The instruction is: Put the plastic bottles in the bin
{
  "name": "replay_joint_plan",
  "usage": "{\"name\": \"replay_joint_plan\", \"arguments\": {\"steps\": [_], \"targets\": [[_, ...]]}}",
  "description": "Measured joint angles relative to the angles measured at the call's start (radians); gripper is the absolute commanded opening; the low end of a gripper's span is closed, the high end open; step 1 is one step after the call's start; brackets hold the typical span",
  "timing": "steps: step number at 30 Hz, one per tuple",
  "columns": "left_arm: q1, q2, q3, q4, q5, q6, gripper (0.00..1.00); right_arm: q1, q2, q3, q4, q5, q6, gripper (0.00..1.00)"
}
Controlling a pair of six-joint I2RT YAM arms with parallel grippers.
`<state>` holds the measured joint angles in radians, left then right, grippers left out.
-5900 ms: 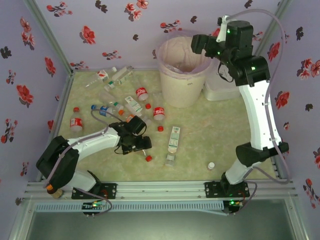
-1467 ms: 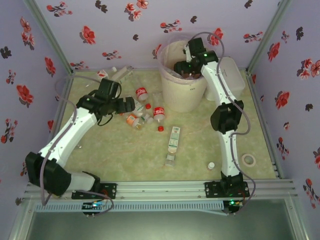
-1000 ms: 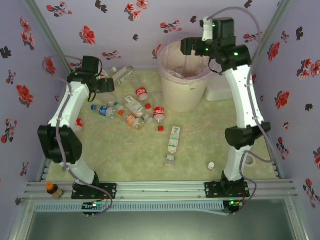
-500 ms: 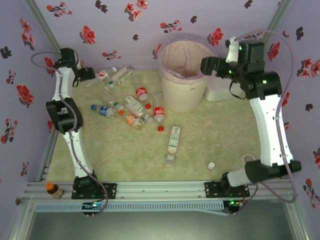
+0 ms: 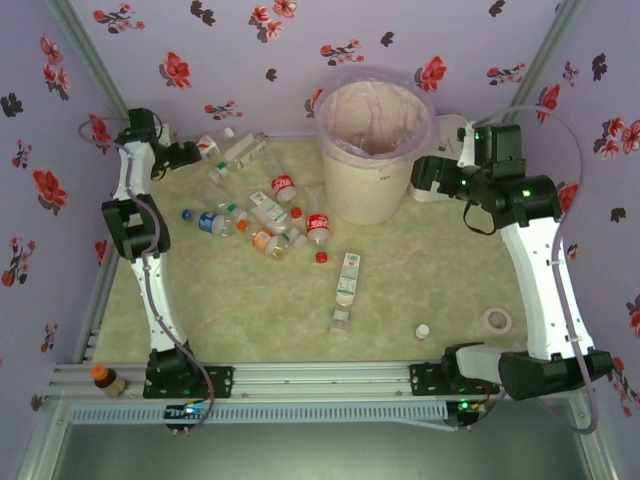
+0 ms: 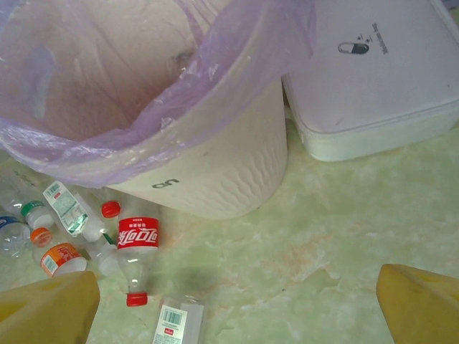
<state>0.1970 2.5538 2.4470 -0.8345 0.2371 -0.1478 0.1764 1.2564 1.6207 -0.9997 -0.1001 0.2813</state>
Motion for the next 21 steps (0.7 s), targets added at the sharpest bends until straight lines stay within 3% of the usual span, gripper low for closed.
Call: {"name": "replay_joint_plan", "arguments": {"steps": [14,21], "targets": [[0.013,-0.002,-0.018,0.141,0.003,-0.026,1.0,0.0,-0.04,-0.067,0.0,0.04,0.031,0.99],[0.011,0.111,0.158,0.176,0.063,-0.034,1.0,0.0,-0.04,-0.084,-0.001,0.052,0.061,1.0]]}}
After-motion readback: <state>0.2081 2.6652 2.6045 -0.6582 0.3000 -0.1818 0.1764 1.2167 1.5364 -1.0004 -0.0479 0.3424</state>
